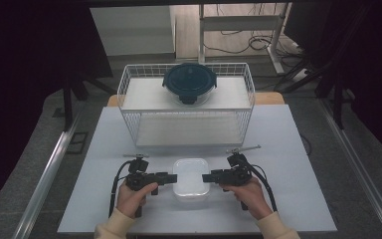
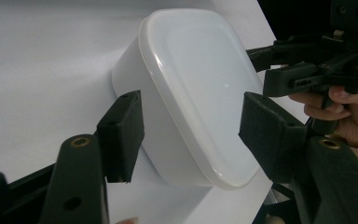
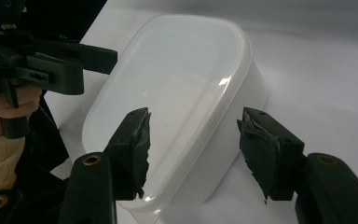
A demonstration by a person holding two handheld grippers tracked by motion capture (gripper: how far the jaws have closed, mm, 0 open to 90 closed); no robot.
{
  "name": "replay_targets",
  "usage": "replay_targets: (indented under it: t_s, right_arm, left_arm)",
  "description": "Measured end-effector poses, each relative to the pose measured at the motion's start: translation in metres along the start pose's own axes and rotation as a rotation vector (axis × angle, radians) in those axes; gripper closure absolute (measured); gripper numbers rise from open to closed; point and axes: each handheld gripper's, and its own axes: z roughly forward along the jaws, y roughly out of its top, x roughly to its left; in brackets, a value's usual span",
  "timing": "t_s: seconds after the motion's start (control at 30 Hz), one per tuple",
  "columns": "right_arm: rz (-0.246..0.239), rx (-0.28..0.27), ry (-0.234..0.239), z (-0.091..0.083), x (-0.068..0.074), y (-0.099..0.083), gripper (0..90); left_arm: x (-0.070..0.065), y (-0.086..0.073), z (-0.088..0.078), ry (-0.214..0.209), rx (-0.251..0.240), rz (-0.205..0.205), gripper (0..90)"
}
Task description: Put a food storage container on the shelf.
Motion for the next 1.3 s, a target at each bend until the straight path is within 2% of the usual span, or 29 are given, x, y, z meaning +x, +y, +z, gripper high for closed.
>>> replay_targets:
  t_s: [0.1,0.13,0.17,0.27,0.33,0.4,0.47,0.63,0.73,0.9,1.1,1.3]
  right_arm:
    - [0.007,-0.002,0.01,0.0,-0.001,0.0,44.5]
    - [0.008,-0.003,0.007,0.0,-0.001,0.0,45.2]
    - [0.011,-0.004,0.007,0.0,-0.001,0.0,46.2]
    - [0.028,0.001,0.023,0.002,-0.002,-0.001,49.9]
    - [0.033,0.003,0.028,0.003,-0.003,-0.002,53.7]
    - [0.042,0.002,0.034,0.003,-0.003,-0.002,56.9]
    - [0.072,-0.01,0.047,0.0,-0.006,-0.002,62.1]
    - [0.147,-0.017,0.091,-0.005,-0.01,-0.005,67.9]
    - [0.167,-0.034,0.117,-0.009,-0.011,-0.007,71.8]
    - [0.164,-0.047,0.129,-0.015,-0.009,-0.008,75.7]
    - [0.15,-0.061,0.116,-0.019,-0.007,-0.009,78.4]
    - [0.112,-0.074,0.11,-0.021,-0.004,-0.01,79.4]
  left_arm:
    - [0.001,-0.001,0.002,-0.006,-0.003,-0.012,41.5]
    - [0.004,-0.001,0.003,-0.038,-0.002,-0.033,42.5]
    - [0.006,-0.002,0.004,-0.05,0.0,-0.044,43.7]
    - [0.008,-0.002,0.005,-0.05,0.003,-0.052,50.0]
    - [0.009,-0.003,0.007,-0.074,0.002,-0.063,54.3]
    - [0.009,-0.003,0.009,-0.062,0.008,-0.067,59.1]
    - [0.009,-0.004,0.009,-0.055,0.002,-0.069,64.6]
    - [0.006,-0.005,0.006,-0.057,-0.003,-0.066,68.0]
    - [0.002,-0.006,0.003,-0.058,-0.012,-0.054,70.9]
    - [-0.003,-0.006,-0.001,-0.062,-0.021,-0.041,74.7]
    - [-0.009,-0.007,-0.004,-0.055,-0.04,-0.018,78.0]
    - [-0.011,-0.008,-0.006,-0.045,-0.042,-0.001,79.7]
